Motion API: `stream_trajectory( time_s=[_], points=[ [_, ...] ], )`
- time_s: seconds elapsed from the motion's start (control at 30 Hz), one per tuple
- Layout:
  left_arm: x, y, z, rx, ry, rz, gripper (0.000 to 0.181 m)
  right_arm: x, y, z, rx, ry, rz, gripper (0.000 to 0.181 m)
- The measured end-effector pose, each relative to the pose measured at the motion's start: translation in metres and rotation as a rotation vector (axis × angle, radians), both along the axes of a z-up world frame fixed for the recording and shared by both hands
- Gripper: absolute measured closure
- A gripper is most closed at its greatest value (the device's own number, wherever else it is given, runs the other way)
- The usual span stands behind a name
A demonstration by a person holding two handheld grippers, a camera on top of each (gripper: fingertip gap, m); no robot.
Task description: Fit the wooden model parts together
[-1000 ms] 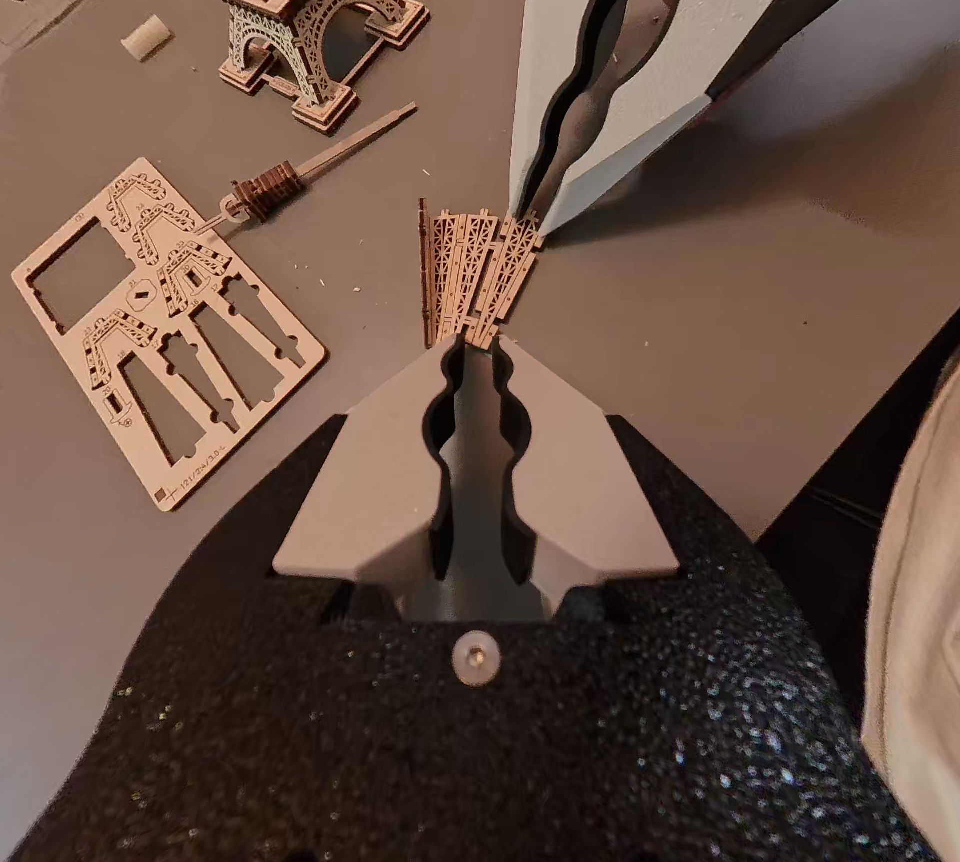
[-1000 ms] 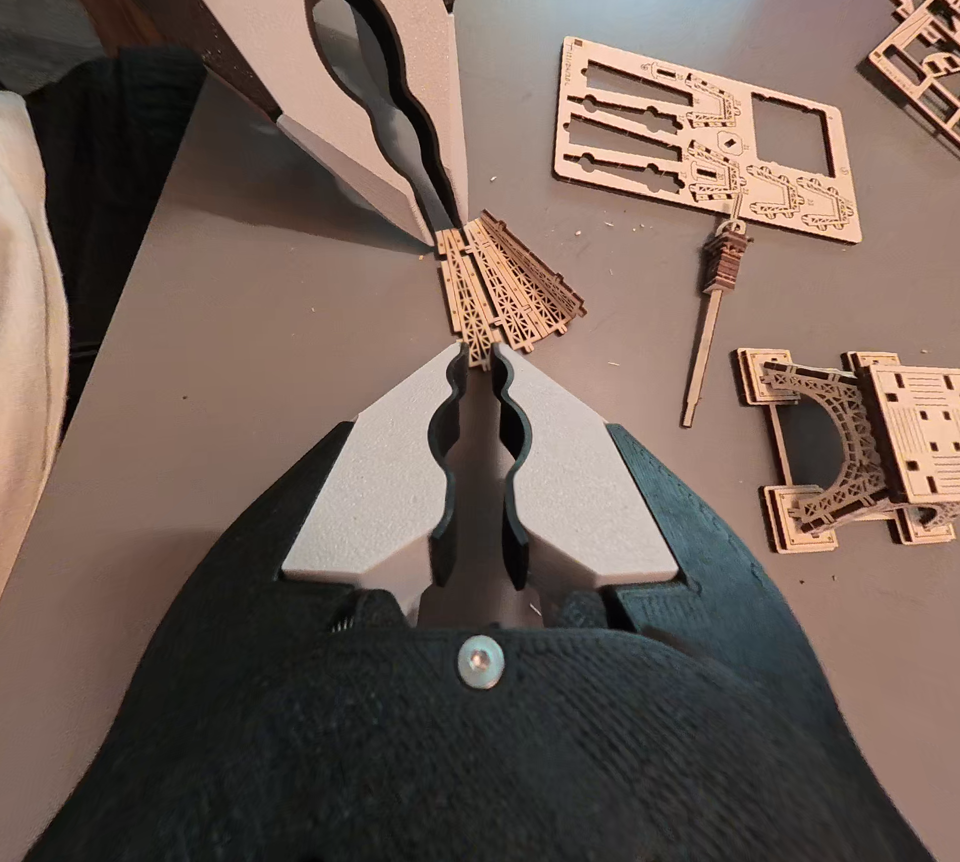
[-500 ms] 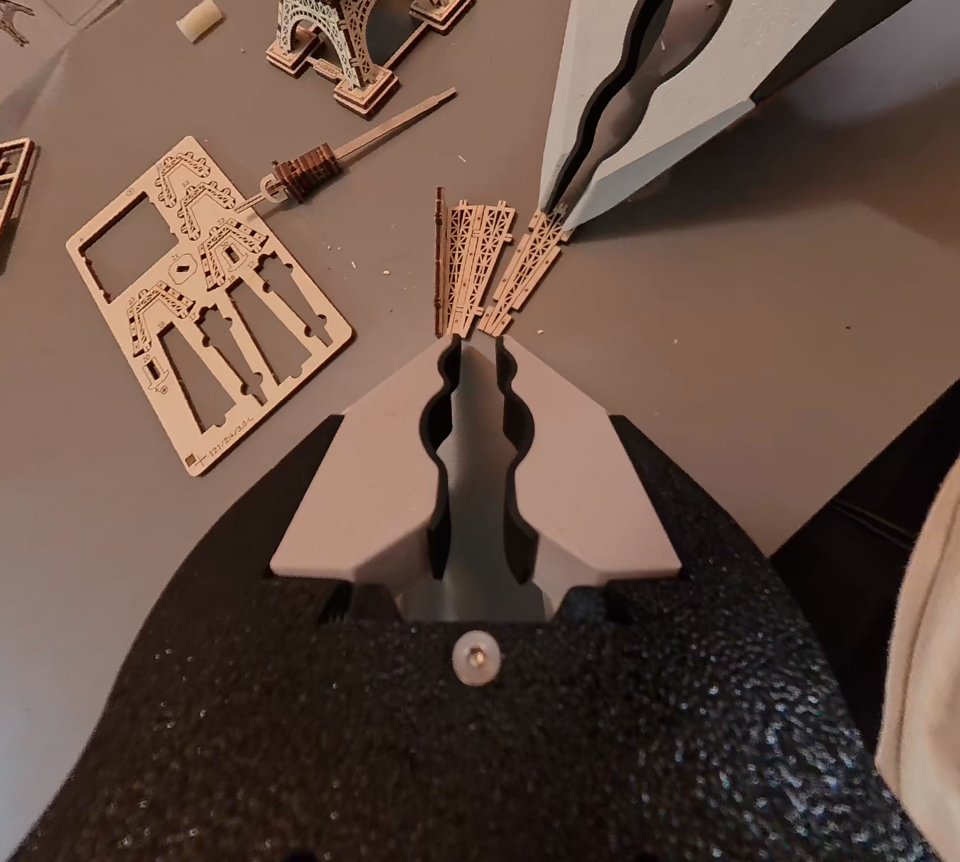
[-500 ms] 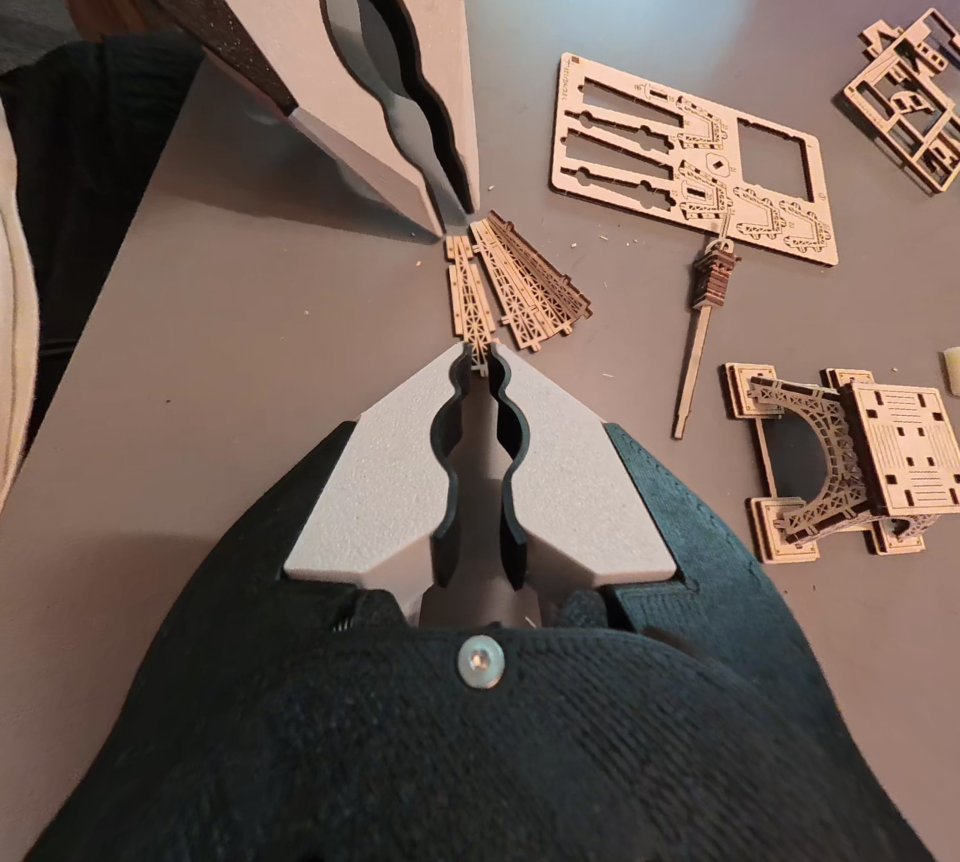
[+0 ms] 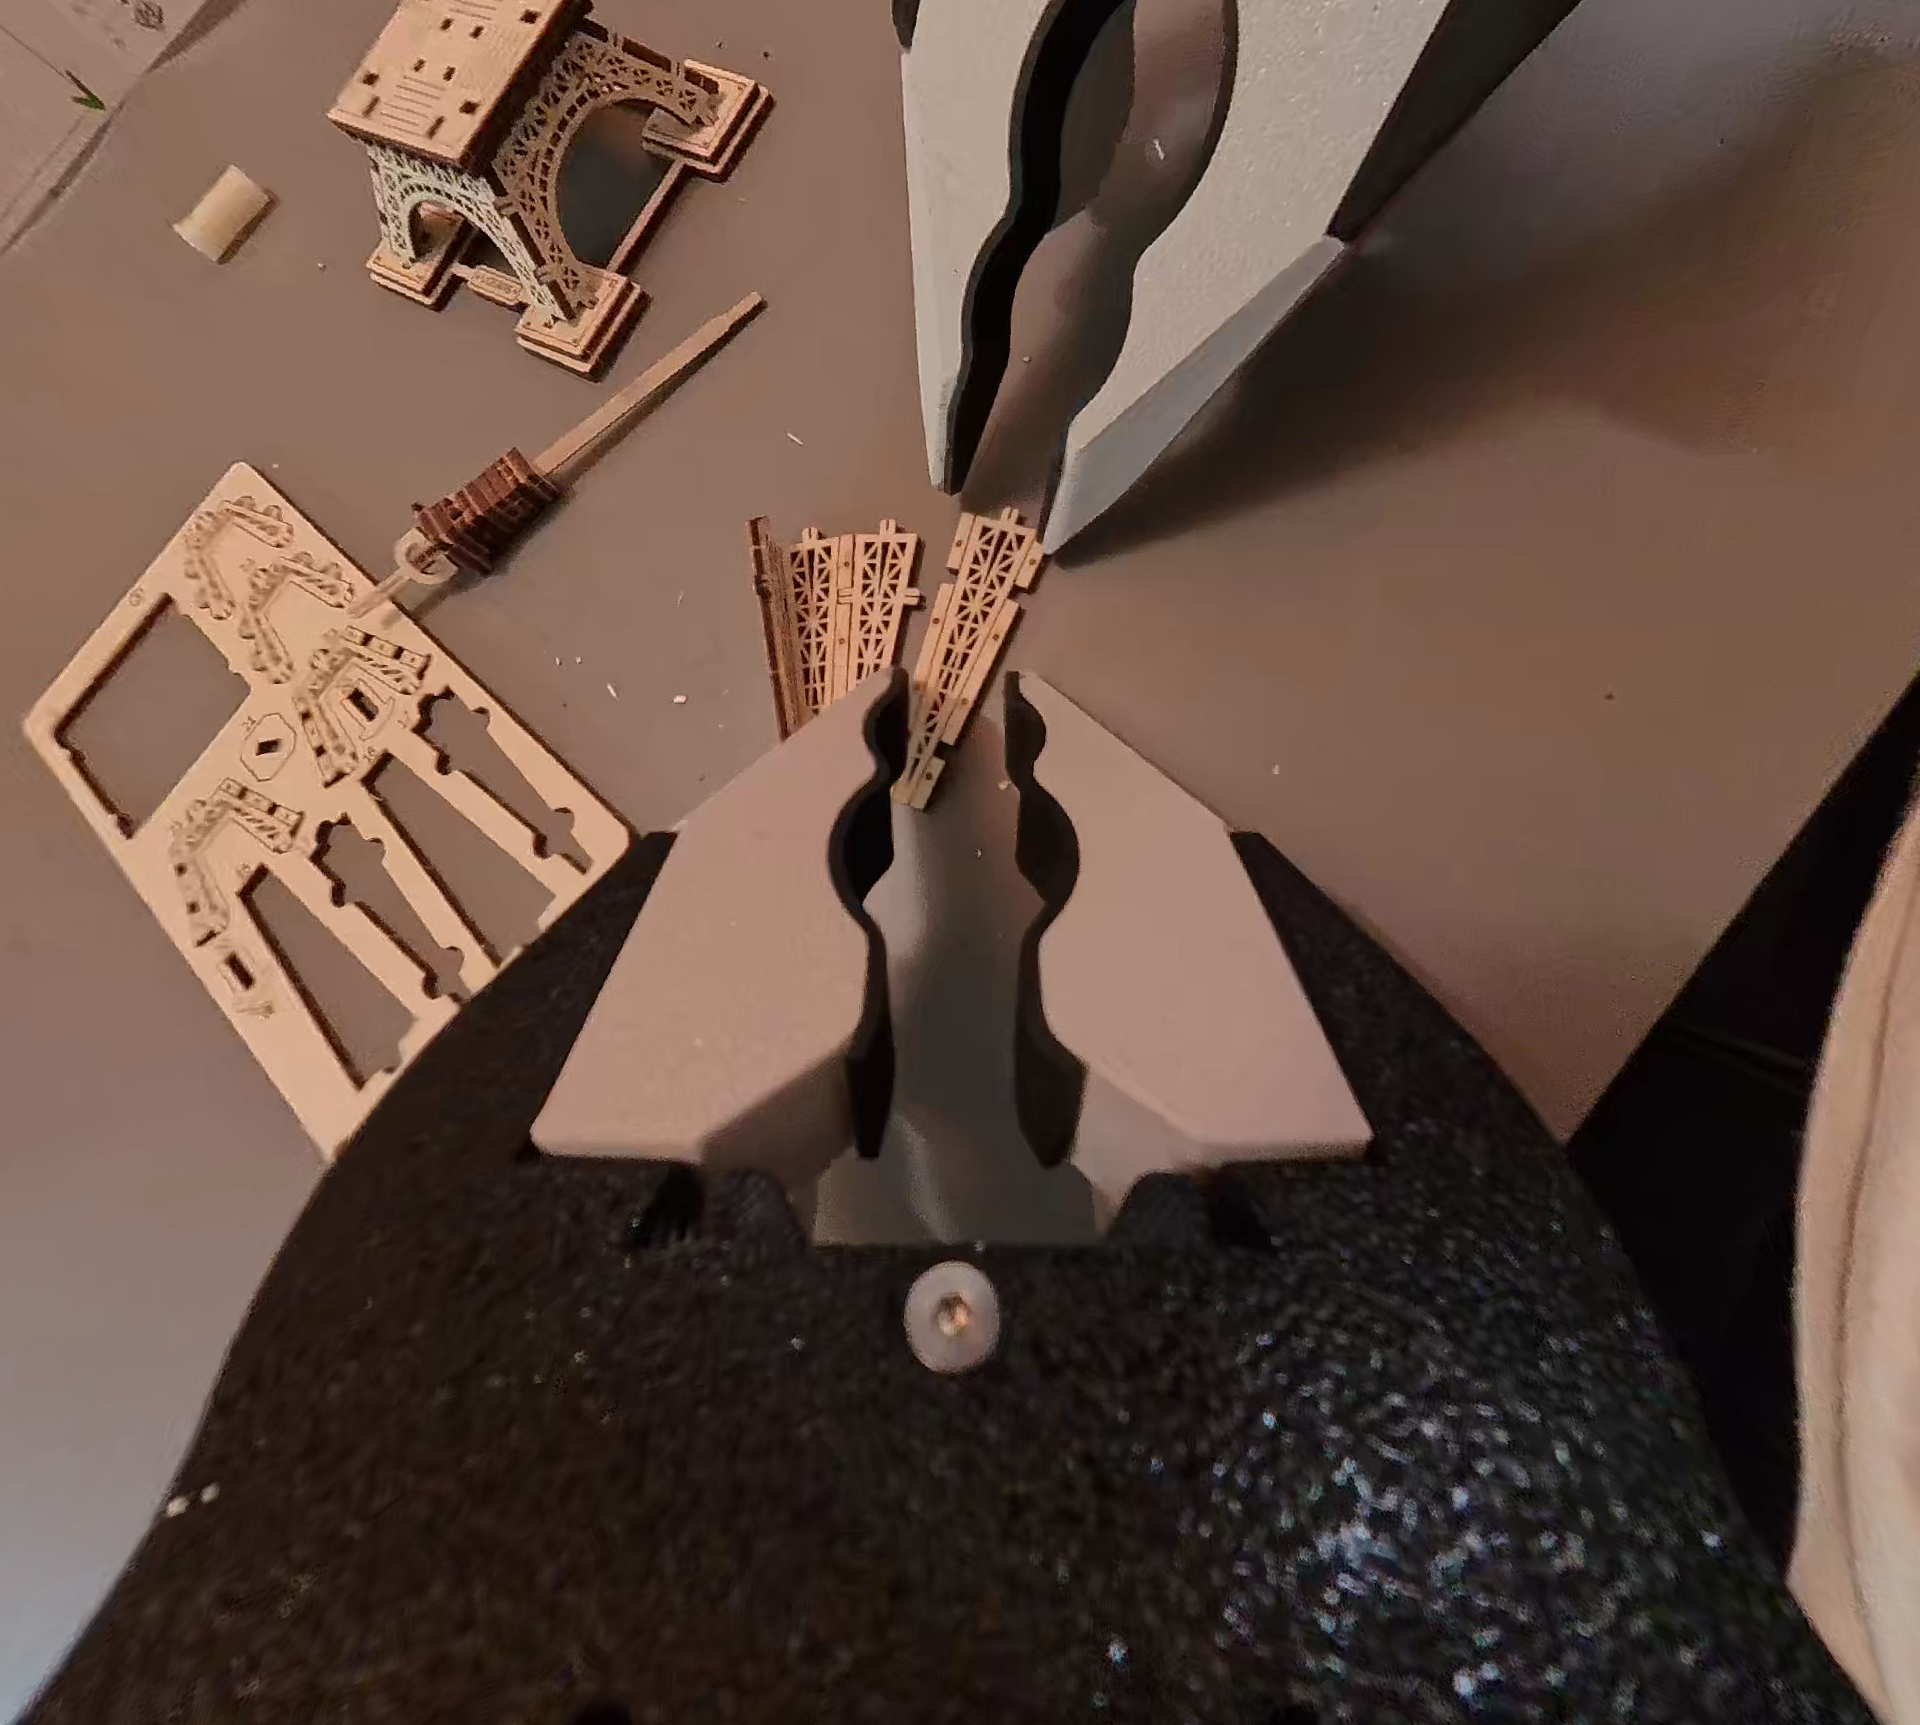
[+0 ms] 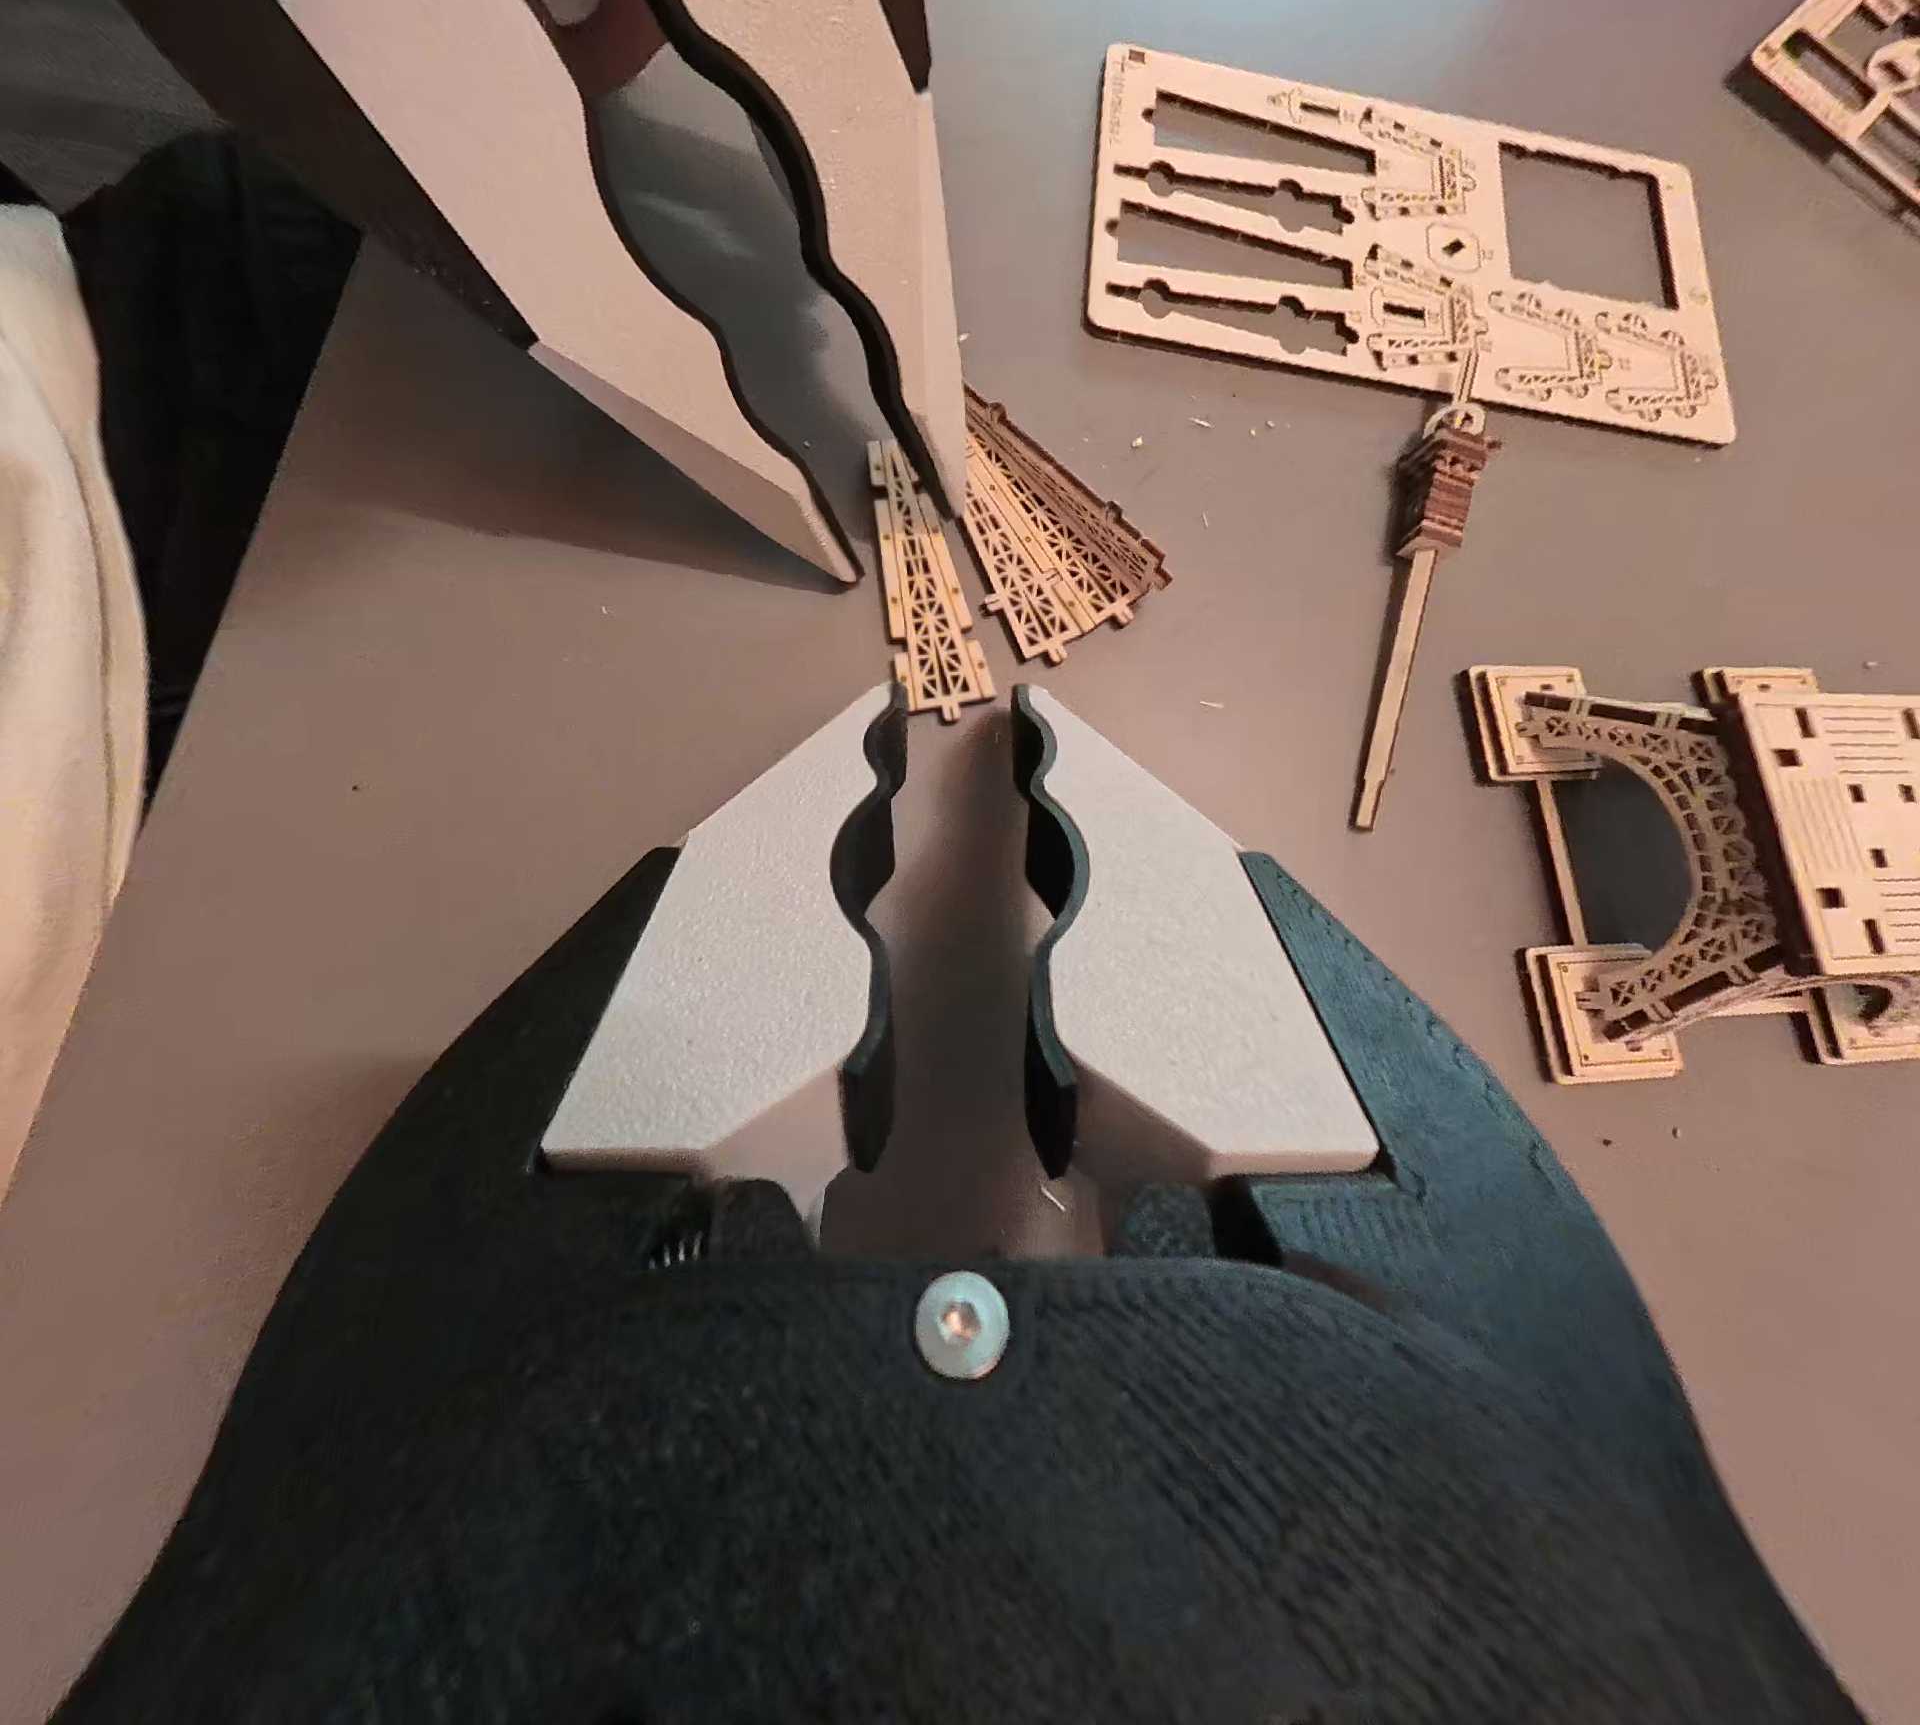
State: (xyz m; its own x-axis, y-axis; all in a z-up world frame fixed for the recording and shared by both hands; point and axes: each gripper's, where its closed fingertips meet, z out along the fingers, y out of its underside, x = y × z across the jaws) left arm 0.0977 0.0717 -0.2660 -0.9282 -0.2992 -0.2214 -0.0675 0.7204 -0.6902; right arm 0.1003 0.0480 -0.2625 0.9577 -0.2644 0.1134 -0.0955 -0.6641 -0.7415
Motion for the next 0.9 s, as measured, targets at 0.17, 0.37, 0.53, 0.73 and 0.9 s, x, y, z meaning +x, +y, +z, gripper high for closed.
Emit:
stream_trajectory(
  time_s=[0.17, 0.37, 0.53, 0.73, 0.9],
  points=[
    [0.002, 0.000, -0.001, -0.036, 0.069, 0.051, 0.174, -0.003, 0.003, -0.001, 0.038, 0.045, 0.030, 0.173],
    [0.004, 0.002, 0.001, -0.031, 0.014, 0.063, 0.181, 0.002, 0.005, 0.004, 0.034, -0.024, 0.026, 0.173],
    [0.006, 0.003, 0.010, -0.041, -0.018, 0.066, 0.170, 0.008, 0.003, 0.005, 0.027, -0.043, -0.007, 0.166],
    [0.007, -0.001, 0.000, -0.018, 0.032, 0.013, 0.165, 0.008, 0.007, 0.000, 0.039, 0.024, 0.017, 0.162],
    [0.009, -0.004, -0.001, -0.031, 0.073, 0.015, 0.166, 0.008, 0.009, -0.003, 0.032, 0.071, 0.028, 0.167]
  ],
)
